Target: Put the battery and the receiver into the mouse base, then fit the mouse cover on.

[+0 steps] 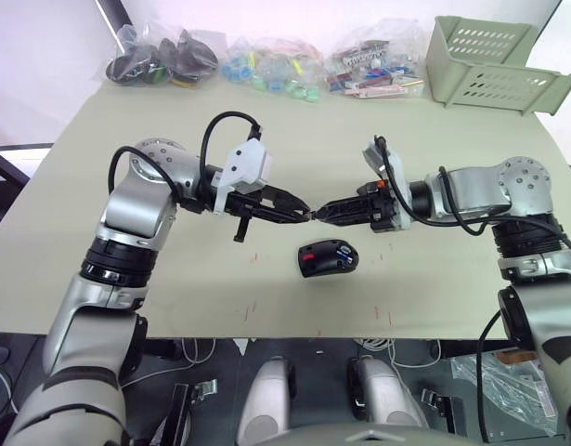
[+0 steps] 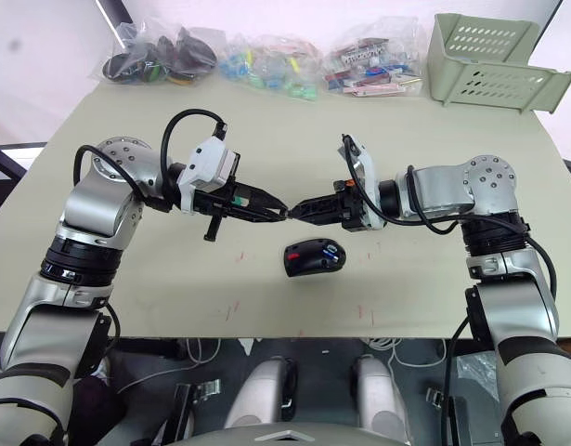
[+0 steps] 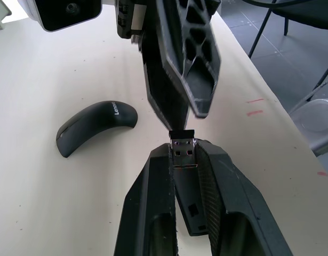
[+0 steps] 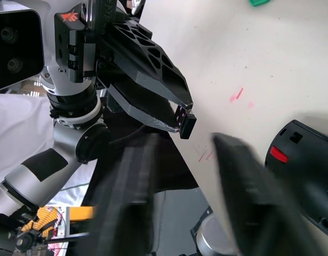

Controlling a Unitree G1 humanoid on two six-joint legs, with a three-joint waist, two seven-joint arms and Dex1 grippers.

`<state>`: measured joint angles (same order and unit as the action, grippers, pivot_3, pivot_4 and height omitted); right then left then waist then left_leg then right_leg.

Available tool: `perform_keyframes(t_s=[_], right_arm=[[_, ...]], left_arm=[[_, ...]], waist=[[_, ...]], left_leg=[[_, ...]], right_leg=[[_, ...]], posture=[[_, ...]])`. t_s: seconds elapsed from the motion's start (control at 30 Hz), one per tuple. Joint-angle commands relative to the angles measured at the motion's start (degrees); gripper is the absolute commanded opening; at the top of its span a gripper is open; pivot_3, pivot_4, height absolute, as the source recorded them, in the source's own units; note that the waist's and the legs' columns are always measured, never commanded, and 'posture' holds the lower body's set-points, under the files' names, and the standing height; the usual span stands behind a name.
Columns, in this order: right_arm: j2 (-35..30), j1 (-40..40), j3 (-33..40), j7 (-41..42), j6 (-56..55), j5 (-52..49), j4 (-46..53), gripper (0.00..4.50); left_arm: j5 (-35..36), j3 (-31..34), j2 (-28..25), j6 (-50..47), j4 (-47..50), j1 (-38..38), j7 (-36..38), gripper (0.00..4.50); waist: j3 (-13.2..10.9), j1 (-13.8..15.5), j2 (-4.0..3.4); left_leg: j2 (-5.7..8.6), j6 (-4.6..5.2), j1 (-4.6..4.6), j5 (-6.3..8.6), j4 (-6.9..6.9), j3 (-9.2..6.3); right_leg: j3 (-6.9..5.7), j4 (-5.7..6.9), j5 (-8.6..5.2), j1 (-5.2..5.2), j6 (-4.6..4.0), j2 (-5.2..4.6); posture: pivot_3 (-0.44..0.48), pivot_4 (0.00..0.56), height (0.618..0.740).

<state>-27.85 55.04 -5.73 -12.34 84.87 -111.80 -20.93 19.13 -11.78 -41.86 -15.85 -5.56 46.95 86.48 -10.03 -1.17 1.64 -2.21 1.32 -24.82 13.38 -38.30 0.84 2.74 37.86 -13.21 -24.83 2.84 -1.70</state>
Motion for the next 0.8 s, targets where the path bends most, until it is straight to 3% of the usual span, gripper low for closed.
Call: perform_keyframes(t_s=[0.03,0.53,0.6,0.8], right_arm=[[0.0,0.6,1.9,0.3,-0.2,-1.2,0.8,1.66],[1.4,0.9,2.3,-2.3,-0.7,-1.2,-0.1,1.66],[1.5,0.7,2.3,-2.5,-0.8,-1.2,0.0,0.98],[2.6,0.5,3.3,-4.4,-1.3,-1.2,-0.4,0.91]], left_arm=[[-0.1,0.9,-0.3,0.8,0.8,0.7,0.4,0.35],[-0.9,0.6,0.3,1.6,1.3,0.5,0.1,0.35],[-1.1,0.5,0.4,2.1,1.3,0.4,0.1,0.35],[-2.1,0.4,0.4,3.4,1.2,0.3,-0.2,0.35]], waist=[[0.0,0.0,0.00],[0.0,0.0,0.00],[0.0,0.0,0.00],[0.0,0.0,0.00]], left_leg=[[0.00,0.00,0.00,0.00,0.00,0.00],[0.00,0.00,-0.01,0.00,0.00,0.00],[0.00,0.00,-0.01,0.00,0.00,0.00],[-0.01,0.00,0.00,0.00,0.00,0.00]], right_leg=[[0.00,0.00,0.00,0.00,0.00,0.00],[0.00,0.00,0.00,0.00,0.00,0.00],[0.00,0.00,0.00,0.00,0.00,0.00],[0.00,0.01,0.00,0.00,0.00,0.01]], posture=[[0.000,0.150,0.740],[0.000,0.150,0.740],[0.000,0.150,0.740],[0.000,0.150,0.740]])
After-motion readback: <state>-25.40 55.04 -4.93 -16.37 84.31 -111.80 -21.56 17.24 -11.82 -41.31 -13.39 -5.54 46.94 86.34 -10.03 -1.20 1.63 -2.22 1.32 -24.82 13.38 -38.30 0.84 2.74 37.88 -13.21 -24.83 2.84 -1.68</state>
